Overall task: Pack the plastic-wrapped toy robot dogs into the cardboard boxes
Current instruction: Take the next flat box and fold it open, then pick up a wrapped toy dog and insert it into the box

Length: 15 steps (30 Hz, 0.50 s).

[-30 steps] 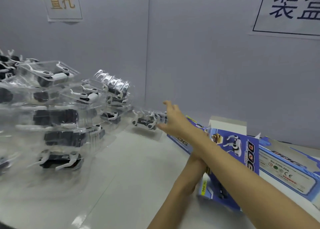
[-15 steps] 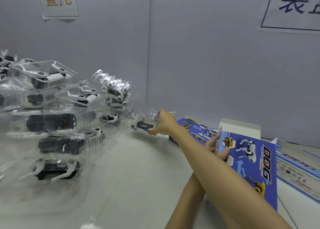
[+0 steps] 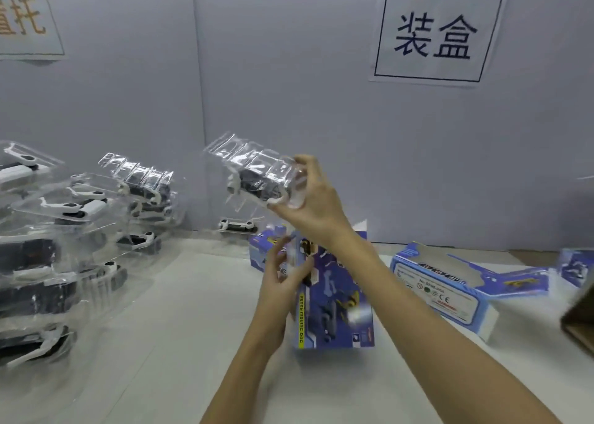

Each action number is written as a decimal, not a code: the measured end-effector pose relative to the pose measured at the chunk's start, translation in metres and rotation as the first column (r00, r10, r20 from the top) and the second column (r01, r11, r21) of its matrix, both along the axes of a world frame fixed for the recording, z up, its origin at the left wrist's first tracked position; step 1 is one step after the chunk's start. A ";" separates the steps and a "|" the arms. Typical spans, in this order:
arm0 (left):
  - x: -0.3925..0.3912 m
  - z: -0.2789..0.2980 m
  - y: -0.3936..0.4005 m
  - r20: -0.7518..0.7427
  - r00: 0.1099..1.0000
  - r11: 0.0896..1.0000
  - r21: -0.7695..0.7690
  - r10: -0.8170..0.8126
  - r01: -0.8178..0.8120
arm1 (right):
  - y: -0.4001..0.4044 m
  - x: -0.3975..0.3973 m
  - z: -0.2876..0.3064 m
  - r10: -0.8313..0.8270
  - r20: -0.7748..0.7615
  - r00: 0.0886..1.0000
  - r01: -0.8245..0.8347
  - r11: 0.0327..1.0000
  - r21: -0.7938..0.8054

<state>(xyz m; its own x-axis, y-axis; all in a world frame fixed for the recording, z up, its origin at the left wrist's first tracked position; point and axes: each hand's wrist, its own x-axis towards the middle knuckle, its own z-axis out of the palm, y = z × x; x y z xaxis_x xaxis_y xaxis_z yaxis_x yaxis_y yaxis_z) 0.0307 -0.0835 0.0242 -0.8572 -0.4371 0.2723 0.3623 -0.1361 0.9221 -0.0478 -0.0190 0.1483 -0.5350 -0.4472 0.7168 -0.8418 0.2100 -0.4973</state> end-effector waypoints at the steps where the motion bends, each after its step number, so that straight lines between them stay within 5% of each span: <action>1: 0.000 0.001 0.000 -0.045 0.999 0.999 0.041 0.031 -0.029 | 0.020 0.000 0.002 0.003 0.021 1.000 -0.001 0.997 -0.072; 7: 0.008 0.011 -0.010 -0.203 0.969 0.966 -0.185 0.144 -0.182 | 0.110 0.005 -0.014 0.237 0.269 0.934 -0.060 0.843 -0.534; 15: 0.025 0.024 -0.020 -0.280 0.930 0.782 -0.512 0.238 -0.355 | 0.161 -0.003 -0.054 0.310 0.380 0.872 -0.121 0.886 -0.447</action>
<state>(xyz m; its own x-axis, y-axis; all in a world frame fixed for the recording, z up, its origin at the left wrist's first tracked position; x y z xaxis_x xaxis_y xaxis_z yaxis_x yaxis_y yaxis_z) 0.0557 -0.1035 0.0486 -0.6158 -0.3895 0.6849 0.4743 0.5109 0.7170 -0.0510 0.1420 0.0946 -0.7529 -0.3157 0.5775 -0.5227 -0.2464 -0.8161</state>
